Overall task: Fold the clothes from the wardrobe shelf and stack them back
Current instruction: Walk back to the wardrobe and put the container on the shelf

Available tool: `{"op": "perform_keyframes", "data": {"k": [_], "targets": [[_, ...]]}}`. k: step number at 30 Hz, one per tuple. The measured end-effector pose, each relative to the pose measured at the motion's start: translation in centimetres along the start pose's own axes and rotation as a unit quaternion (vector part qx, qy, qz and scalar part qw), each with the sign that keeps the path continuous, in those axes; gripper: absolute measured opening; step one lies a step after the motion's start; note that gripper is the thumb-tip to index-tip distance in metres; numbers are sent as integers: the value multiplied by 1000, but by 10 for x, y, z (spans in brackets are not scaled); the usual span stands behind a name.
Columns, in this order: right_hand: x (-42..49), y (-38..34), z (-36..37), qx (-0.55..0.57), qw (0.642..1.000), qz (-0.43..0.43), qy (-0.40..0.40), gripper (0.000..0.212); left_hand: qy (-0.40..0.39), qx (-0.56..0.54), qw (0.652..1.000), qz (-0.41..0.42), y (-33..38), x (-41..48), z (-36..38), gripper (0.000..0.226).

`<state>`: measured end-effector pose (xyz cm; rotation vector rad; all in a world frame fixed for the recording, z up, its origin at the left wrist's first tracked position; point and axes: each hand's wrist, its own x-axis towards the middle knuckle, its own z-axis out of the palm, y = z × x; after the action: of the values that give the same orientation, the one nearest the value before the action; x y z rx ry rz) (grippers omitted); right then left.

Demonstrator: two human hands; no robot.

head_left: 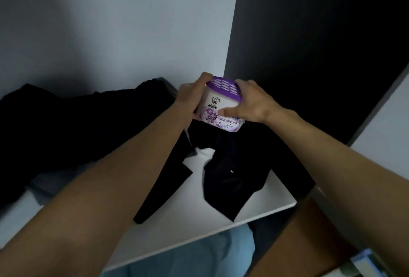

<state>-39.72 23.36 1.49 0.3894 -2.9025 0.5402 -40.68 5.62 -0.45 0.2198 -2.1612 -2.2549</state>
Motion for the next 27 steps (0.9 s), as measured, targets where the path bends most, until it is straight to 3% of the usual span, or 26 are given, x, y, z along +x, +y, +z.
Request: {"op": "perform_keyframes", "data": {"k": [11,16,23,27], "targets": [[103,18,8,-19,995,-12,93,93,-9,52,994,91,19,104,7,45],[149,27,29,-86,986,-23,142,102,-30,8,998,63,7,157,10,51],[194,41,75,-134,985,-13,105,96,38,104,991,72,-38,221,8,54],[211,50,95,-139,988,-19,69,93,11,126,991,50,-66,239,4,64]]}}
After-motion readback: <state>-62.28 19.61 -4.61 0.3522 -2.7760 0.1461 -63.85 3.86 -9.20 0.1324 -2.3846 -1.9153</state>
